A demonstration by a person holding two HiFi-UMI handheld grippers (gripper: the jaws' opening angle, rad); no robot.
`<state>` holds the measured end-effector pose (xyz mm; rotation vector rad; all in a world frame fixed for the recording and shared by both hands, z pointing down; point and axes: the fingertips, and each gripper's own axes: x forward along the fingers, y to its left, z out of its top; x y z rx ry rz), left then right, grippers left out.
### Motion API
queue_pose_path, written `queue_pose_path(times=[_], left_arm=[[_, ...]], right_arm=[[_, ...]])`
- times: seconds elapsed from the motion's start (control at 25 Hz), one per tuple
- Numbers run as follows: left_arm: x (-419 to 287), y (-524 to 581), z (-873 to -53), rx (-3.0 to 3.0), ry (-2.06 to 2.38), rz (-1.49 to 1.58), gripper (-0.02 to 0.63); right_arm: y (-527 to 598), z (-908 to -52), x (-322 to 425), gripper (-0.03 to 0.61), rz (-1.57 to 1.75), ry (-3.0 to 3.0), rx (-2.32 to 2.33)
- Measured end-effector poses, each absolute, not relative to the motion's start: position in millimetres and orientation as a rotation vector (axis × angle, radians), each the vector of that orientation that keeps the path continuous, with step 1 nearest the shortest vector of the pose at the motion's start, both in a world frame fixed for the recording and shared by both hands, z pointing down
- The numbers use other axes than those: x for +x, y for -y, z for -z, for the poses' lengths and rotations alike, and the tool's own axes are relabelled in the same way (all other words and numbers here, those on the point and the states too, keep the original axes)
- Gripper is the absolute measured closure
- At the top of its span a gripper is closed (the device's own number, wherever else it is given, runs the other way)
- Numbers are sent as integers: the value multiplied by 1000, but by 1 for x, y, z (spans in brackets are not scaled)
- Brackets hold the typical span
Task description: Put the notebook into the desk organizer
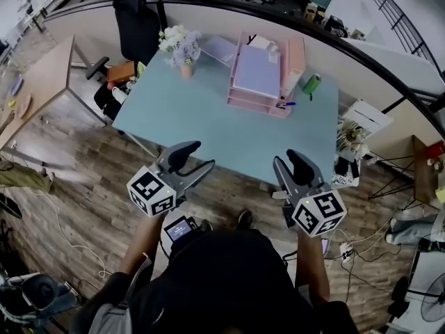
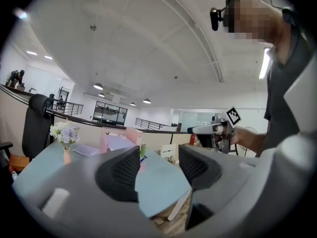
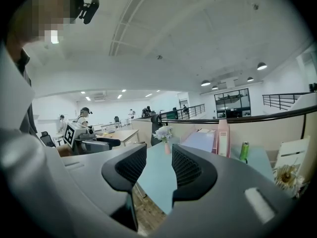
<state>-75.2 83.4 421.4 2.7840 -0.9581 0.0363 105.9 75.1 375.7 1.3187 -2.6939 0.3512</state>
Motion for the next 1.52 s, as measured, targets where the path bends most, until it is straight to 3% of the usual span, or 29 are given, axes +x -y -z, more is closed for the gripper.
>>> queue_pose_path(times=[0.92, 1.52], left_arm=[[9, -50, -427, 2626, 1252, -156, 350], [48, -28, -438, 2621, 1203, -194, 350]], right_arm=[[18, -398, 188, 431, -461, 2850, 1019], [38, -415, 224, 431, -519, 2838, 1040]])
